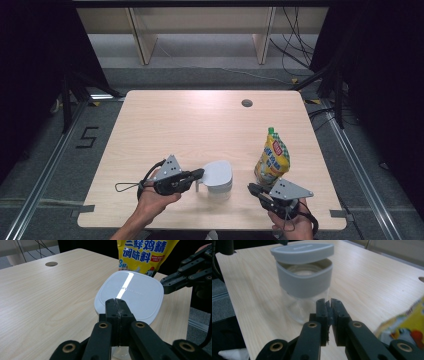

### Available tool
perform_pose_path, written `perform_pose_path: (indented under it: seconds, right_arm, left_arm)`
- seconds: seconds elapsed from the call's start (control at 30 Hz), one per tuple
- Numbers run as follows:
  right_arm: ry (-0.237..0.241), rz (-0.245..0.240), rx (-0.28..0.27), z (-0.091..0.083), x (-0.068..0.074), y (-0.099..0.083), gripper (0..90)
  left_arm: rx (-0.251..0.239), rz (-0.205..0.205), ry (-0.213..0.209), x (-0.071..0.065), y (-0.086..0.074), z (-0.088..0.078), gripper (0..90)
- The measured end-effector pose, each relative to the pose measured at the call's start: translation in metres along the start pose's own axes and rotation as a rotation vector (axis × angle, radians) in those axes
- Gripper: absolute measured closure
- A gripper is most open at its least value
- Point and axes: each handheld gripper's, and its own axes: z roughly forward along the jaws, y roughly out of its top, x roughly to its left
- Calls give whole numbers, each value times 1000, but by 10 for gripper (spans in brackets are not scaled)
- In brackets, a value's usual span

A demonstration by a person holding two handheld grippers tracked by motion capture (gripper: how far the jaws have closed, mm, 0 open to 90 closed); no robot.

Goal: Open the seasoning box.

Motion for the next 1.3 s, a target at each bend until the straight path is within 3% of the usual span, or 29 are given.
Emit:
perform_pose_path:
  seconds: [0.33, 0.87, 1.0, 1.1, 1.17, 1.3]
  right_arm:
    - [30, -51, -21, 18, 5, 20, 895]
    - [54, -71, -7, 31, 10, 33, 900]
    - [58, -74, -24, 33, 12, 36, 900]
    - [61, -83, -20, 33, 12, 38, 900]
    - [58, -105, -27, 34, 12, 40, 900]
    - [58, -98, -18, 33, 14, 43, 900]
  left_arm:
    - [4, -1, 1, 0, 0, -1, 889]
    - [-4, -2, -4, 1, -1, -1, 886]
    - [-18, -11, -27, 2, -2, -3, 815]
    - [-51, -51, -14, 5, -3, -10, 736]
    - [-59, -46, -11, 8, -5, -16, 712]
    - [-37, -30, -3, 8, -13, -25, 680]
